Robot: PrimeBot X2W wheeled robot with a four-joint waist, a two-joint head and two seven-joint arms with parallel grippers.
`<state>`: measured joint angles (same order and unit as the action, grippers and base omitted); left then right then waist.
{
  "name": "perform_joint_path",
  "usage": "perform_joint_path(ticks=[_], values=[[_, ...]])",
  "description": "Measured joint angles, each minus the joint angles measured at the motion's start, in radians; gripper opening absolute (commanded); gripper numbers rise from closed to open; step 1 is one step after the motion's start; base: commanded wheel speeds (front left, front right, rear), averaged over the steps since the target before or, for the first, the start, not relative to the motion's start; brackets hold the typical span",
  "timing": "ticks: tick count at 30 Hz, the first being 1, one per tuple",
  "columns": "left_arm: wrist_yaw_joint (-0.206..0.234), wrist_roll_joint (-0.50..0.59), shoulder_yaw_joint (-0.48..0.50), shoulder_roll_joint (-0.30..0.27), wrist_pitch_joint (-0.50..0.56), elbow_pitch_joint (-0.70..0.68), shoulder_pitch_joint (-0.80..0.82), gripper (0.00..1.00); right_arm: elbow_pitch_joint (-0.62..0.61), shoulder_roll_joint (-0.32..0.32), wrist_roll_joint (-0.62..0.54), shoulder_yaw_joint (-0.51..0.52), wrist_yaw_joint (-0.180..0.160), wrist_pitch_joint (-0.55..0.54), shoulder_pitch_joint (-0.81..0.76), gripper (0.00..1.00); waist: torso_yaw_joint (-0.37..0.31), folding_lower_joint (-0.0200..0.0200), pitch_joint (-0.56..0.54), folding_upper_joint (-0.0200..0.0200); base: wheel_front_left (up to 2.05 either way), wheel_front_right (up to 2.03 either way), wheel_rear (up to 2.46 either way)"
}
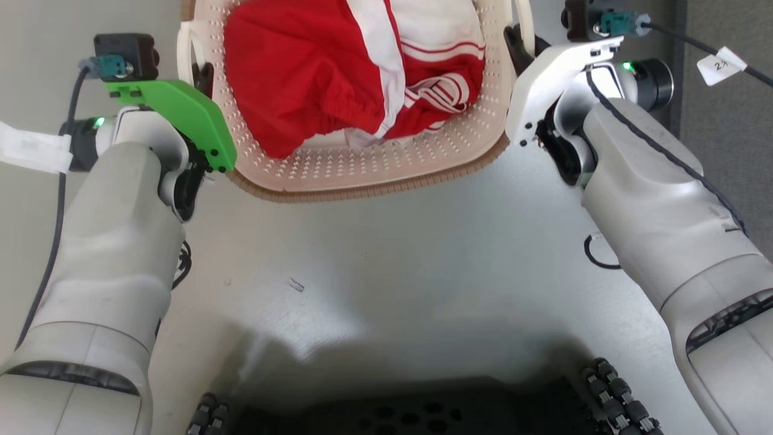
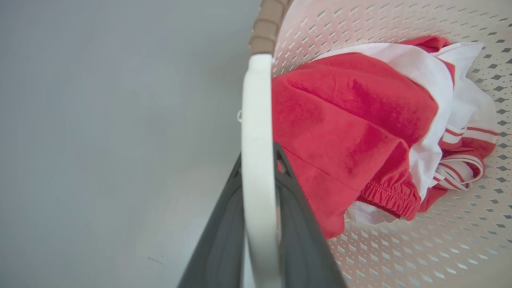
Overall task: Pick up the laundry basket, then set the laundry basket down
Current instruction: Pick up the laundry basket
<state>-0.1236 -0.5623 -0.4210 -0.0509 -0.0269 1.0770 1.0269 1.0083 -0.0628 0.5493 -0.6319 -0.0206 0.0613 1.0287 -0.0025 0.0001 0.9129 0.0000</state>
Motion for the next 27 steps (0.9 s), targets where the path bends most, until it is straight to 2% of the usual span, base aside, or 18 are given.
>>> perform_joint_path(ticks=[15, 27], values=[[-0.001, -0.064, -0.024, 0.025, 0.049, 0.065, -0.062, 0.0, 0.075, 0.013, 0.06, -0.035, 0.003, 0.0, -0.075, 0.0, 0.001, 0.0, -0.108, 0.0, 0.0, 0.0, 0.0], [-0.008, -0.119, -0.031, 0.037, 0.098, 0.103, -0.128, 0.0, 0.121, 0.024, 0.107, -0.055, 0.022, -0.021, -0.14, 0.0, 0.002, -0.0001, -0.217, 0.0, 0.0, 0.0, 0.0]])
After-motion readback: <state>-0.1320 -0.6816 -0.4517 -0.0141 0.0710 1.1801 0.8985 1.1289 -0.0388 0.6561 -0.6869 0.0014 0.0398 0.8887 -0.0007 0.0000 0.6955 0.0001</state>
